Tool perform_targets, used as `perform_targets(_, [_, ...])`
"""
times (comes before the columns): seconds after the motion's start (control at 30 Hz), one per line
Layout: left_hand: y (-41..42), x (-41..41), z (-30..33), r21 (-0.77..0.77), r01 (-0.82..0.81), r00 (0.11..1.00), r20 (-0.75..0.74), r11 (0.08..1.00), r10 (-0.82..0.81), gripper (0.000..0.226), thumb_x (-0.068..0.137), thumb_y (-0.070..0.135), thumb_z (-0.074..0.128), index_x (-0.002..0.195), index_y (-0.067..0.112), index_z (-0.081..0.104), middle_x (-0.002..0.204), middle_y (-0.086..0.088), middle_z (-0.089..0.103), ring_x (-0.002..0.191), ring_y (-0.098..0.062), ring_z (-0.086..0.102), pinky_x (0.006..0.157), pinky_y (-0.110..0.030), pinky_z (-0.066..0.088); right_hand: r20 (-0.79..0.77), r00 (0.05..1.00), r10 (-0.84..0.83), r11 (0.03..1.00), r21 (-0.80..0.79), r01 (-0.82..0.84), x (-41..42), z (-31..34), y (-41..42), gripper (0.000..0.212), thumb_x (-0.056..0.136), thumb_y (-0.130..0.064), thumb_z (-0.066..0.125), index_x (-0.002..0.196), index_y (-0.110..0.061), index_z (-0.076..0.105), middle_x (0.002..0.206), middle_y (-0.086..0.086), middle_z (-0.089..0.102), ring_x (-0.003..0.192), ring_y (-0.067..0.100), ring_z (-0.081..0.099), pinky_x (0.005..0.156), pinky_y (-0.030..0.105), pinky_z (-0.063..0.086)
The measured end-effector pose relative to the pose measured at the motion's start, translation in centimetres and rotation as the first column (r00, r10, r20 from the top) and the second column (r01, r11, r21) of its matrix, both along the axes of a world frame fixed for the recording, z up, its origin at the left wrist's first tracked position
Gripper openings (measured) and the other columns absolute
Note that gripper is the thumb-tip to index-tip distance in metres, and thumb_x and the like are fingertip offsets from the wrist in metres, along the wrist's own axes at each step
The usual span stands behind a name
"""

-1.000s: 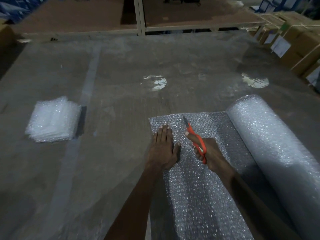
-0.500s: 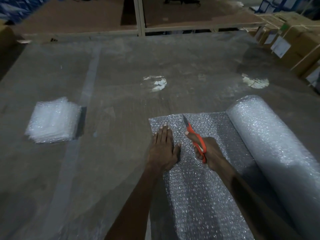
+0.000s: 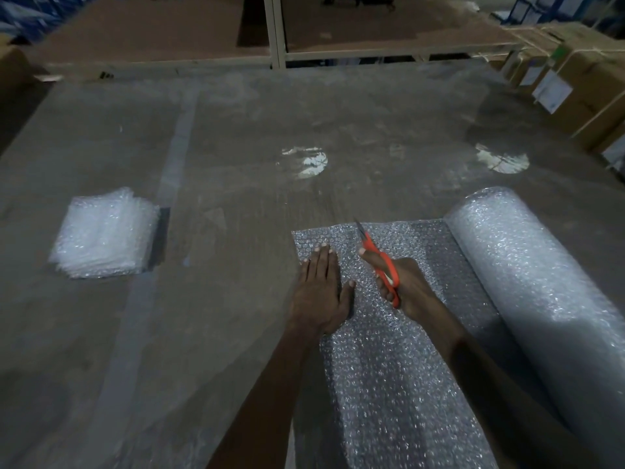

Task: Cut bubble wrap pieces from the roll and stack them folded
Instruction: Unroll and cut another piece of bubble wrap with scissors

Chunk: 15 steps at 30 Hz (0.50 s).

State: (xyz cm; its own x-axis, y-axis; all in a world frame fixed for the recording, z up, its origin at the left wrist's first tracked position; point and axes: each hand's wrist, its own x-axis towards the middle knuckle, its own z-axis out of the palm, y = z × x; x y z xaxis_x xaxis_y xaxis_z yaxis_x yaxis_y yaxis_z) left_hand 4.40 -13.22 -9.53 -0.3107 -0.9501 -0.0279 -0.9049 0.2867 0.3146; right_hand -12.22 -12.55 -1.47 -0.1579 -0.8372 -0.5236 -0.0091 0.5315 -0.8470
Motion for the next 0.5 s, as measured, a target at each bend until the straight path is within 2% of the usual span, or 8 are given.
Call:
perform_targets(0.23, [0.0, 0.0, 0.2, -0.009, 0.004, 1.000, -0.003, 1.000, -0.004, 0.072, 0.104, 0.051, 0.014, 0.159, 0.005, 0.004, 0.167, -0.011, -0.005, 0.154, -0.023, -0.008, 0.125, -0.042, -0.002, 0.008, 1.000, -0.025, 1.000, -0.011, 0.025, -0.1, -0.3, -0.3, 0.035, 0.079, -0.036, 0.086, 0.062, -0.010, 0.071, 0.050, 0.007, 0.056, 0.032, 0.010, 0.043, 0.033, 0.017, 0.033])
perform_targets(0.3, [0.1, 0.0, 0.3, -0.001, 0.004, 1.000, -0.003, 1.000, -0.004, 0.072, 0.104, 0.051, 0.014, 0.159, 0.005, 0.004, 0.167, -0.011, -0.005, 0.154, -0.024, -0.008, 0.125, -0.043, -0.002, 0.005, 1.000, -0.027, 0.999, -0.019, 0.027, -0.2, -0.5, -0.4, 0.036, 0.078, -0.033, 0.087, 0.069, -0.001, 0.073, 0.052, 0.008, 0.056, 0.033, 0.010, 0.043, 0.033, 0.017, 0.033])
perform_targets(0.37, [0.1, 0.0, 0.4, 0.003, 0.004, 1.000, 0.007, 1.000, -0.004, 0.073, 0.104, 0.051, 0.014, 0.159, 0.005, 0.005, 0.167, -0.012, -0.004, 0.154, -0.024, -0.007, 0.125, -0.043, -0.001, -0.013, 0.999, -0.030, 0.999, -0.029, 0.030, -0.2, -0.6, -0.3, 0.047, 0.078, -0.034, 0.087, 0.084, 0.010, 0.071, 0.053, 0.009, 0.057, 0.033, 0.011, 0.044, 0.034, 0.019, 0.034])
perform_targets(0.5, [0.2, 0.2, 1.0, 0.027, 0.012, 1.000, 0.005, 1.000, -0.013, 0.072, 0.105, 0.051, 0.015, 0.159, 0.006, 0.001, 0.167, -0.011, -0.006, 0.154, -0.023, -0.010, 0.125, -0.042, -0.003, -0.061, 0.998, -0.011, 0.997, -0.071, 0.007, -0.3, -0.3, 0.4, 0.043, 0.078, -0.034, 0.087, 0.077, 0.006, 0.069, 0.055, 0.011, 0.059, 0.036, 0.013, 0.047, 0.036, 0.021, 0.036])
